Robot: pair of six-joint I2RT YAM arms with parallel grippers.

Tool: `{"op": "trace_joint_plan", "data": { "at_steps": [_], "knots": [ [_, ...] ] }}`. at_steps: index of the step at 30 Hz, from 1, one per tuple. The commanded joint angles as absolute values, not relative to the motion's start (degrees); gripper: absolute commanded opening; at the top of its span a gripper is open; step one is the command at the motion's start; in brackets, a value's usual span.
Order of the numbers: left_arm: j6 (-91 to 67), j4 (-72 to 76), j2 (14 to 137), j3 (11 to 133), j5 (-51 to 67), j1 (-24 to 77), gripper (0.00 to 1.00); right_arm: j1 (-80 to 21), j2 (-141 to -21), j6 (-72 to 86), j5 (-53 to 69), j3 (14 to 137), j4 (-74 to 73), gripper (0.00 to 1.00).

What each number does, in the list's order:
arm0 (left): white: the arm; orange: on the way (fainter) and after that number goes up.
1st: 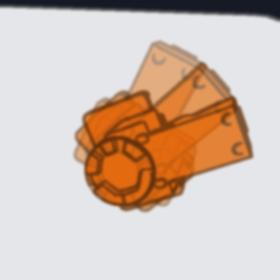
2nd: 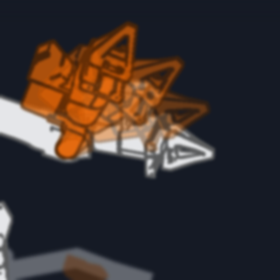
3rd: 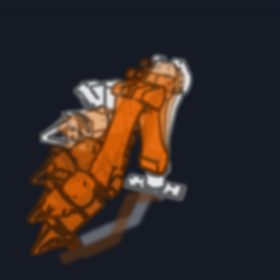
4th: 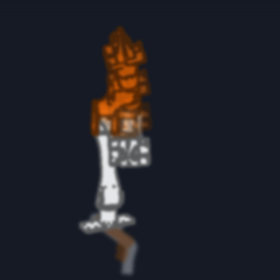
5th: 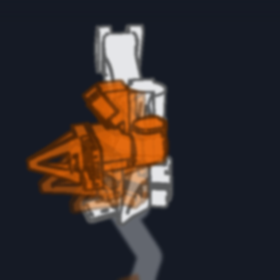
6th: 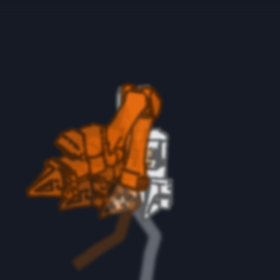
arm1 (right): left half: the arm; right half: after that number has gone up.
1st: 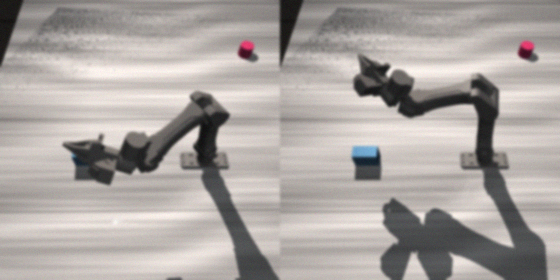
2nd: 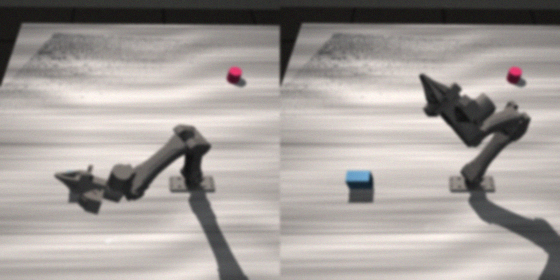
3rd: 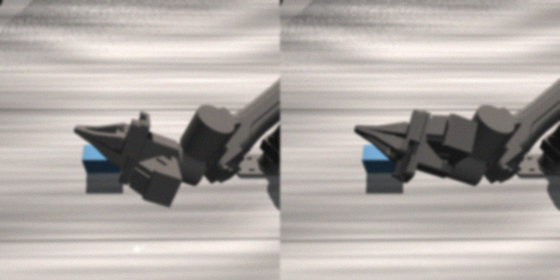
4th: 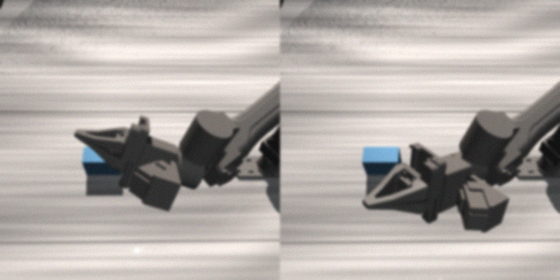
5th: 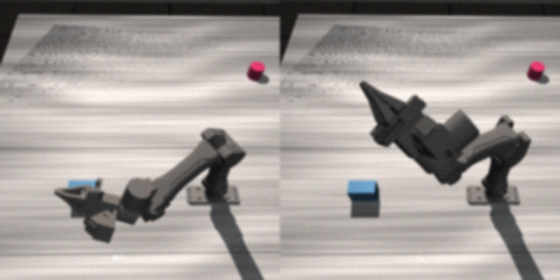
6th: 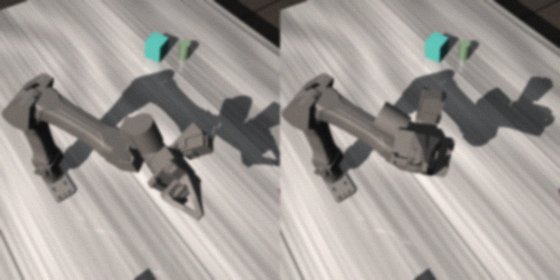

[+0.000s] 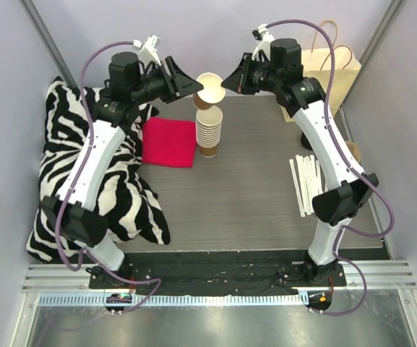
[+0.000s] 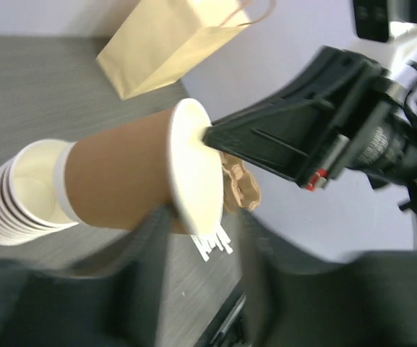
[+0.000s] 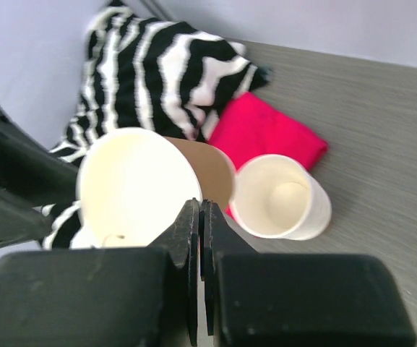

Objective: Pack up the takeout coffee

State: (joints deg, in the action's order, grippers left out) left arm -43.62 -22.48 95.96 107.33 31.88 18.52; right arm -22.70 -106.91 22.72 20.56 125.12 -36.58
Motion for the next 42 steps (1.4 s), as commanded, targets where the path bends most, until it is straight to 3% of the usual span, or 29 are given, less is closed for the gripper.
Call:
{"op": "trace_joint_plan", "data": {
  "at_steps": [1,2,3,7,14,23,30,42],
  "knots": [
    [-38.5,-19.0,88.3,107.5,33.8,19.7,0.57,-23.8,-97.7,22.9,28.4,124.2,-30.9,0.01],
    [-37.5,-21.2,86.2,107.4,32.9,19.7,0.63,-23.8,-95.2,22.6,28.7,122.9,-31.1,0.01],
    [-35.1,-22.8,85.1,107.2,31.9,19.6,0.79,-23.7,-93.7,21.7,29.3,119.6,-31.3,0.01],
    [-31.8,-27.0,78.2,101.5,27.9,18.1,1.00,-23.8,-87.2,19.4,30.1,110.1,-33.4,0.01],
    [-28.3,-36.6,69.3,91.3,26.5,11.7,1.00,-25.3,-79.0,12.1,30.1,88.1,-37.0,0.01],
    [-27.6,-38.5,62.8,77.4,24.3,5.7,0.99,-30.5,-81.3,4.7,22.7,73.7,-31.6,0.01],
    [-30.0,-37.0,64.9,73.6,25.7,4.1,1.00,-32.9,-85.3,6.1,17.1,69.6,-26.6,0.01],
    [-28.6,-37.4,68.2,74.2,27.5,4.0,1.00,-33.0,-83.9,6.7,17.9,62.6,-19.3,0.01]
  ]
}}
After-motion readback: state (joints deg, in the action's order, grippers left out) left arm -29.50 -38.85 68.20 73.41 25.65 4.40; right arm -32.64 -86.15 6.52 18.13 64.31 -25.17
